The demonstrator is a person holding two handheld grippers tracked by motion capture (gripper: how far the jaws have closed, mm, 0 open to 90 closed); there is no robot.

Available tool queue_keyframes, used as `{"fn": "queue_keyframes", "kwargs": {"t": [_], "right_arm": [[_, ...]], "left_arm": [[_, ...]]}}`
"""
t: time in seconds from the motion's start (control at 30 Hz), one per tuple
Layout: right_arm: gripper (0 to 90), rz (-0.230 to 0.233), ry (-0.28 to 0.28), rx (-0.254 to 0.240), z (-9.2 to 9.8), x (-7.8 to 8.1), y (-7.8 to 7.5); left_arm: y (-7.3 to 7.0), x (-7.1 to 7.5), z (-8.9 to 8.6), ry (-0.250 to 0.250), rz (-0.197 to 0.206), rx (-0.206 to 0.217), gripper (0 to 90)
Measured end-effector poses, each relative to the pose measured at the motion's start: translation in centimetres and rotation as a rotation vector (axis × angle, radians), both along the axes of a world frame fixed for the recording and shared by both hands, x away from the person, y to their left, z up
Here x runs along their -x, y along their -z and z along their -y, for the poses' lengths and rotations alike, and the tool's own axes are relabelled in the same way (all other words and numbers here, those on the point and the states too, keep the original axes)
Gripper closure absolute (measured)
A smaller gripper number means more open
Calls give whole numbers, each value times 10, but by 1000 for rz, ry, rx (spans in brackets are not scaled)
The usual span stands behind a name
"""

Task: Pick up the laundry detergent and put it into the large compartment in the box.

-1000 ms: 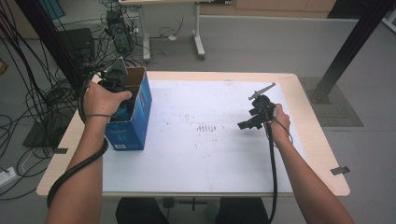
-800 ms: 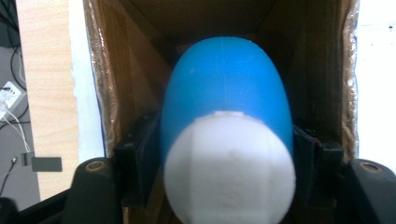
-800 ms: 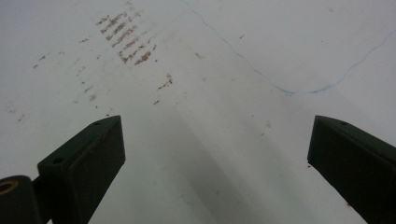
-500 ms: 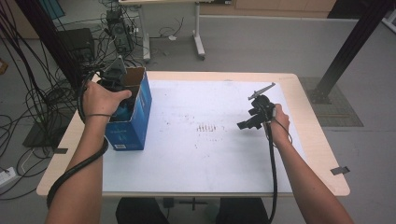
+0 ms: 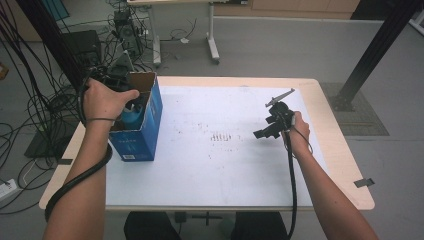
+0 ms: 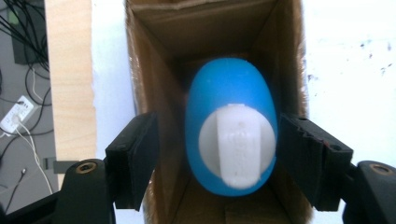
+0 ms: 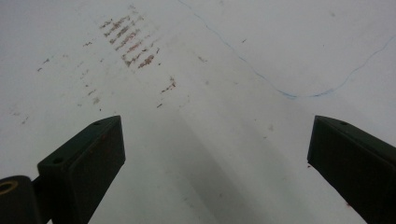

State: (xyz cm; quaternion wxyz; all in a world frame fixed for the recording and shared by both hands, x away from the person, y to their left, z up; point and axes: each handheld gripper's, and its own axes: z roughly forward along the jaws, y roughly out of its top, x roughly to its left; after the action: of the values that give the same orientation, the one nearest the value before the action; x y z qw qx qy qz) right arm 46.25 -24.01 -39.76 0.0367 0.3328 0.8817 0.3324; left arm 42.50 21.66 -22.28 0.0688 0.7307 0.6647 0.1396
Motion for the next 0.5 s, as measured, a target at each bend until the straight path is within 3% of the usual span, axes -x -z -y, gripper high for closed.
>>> {"fn": "queue_keyframes", "kwargs": {"t": [0.5], "right_arm": [[39,7,-7,2,-3,1,-3]], "left_arm": [[-32,16,10,47,39,9,209]]}}
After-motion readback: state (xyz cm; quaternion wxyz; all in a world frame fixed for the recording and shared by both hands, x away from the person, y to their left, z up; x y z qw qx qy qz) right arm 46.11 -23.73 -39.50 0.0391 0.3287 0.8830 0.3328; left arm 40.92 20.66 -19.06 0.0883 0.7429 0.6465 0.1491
